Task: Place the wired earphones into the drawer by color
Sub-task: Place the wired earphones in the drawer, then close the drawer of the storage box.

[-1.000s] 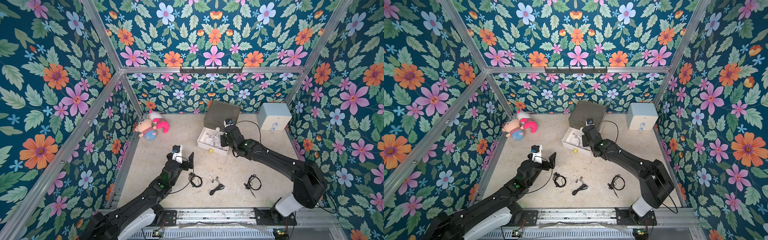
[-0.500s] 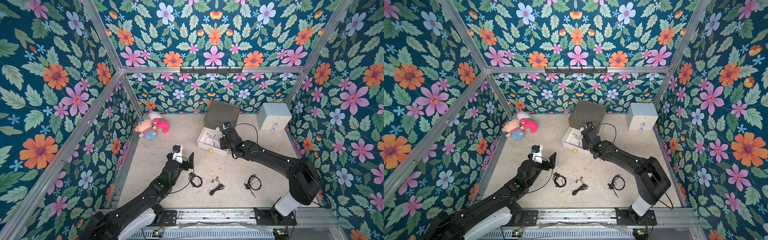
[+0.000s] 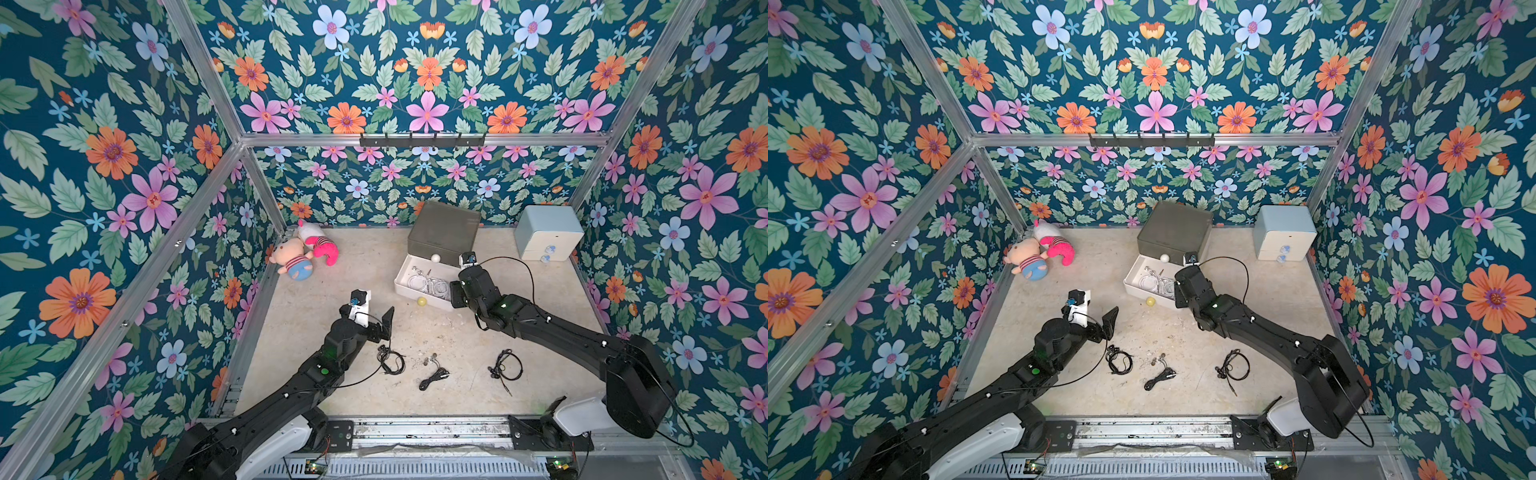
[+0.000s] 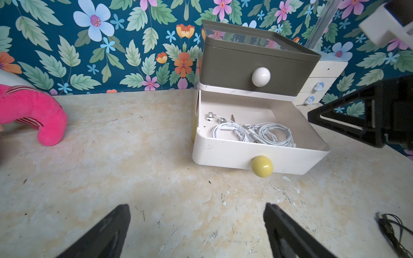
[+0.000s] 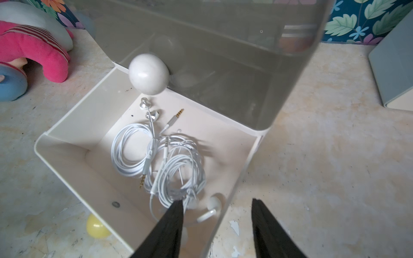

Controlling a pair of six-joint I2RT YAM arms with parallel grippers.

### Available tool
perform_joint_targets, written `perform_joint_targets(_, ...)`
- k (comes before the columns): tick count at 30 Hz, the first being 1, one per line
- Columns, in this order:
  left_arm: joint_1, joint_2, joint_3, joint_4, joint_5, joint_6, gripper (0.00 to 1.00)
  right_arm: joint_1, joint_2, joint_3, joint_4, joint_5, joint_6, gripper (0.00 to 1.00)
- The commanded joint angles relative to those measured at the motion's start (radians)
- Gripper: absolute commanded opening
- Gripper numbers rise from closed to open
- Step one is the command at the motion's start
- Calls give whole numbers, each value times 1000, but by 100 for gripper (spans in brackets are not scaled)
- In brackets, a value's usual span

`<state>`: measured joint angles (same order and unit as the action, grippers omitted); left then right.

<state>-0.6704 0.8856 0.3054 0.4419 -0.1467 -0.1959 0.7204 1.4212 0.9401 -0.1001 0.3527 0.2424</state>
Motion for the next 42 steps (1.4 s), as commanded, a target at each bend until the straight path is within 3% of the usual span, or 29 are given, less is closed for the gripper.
perform_joint_targets(1,0,2,13,32,47,2,99,-16,-68,-59,32,26,14,55)
perform_joint_targets(13,0,123,92,59,234,-173,95,-187,-452,-414,143,14,33,68)
perform_joint_targets(21,0,274,110,216,347,-363,92,-202,-658,-641,332,15,15,76)
perform_joint_targets(33,1,541,124,514,444,-611,81,-201,-764,-740,421,-25,22,78)
perform_joint_targets(42,0,631,131,566,430,-677,71,-202,-774,-746,423,-46,21,78)
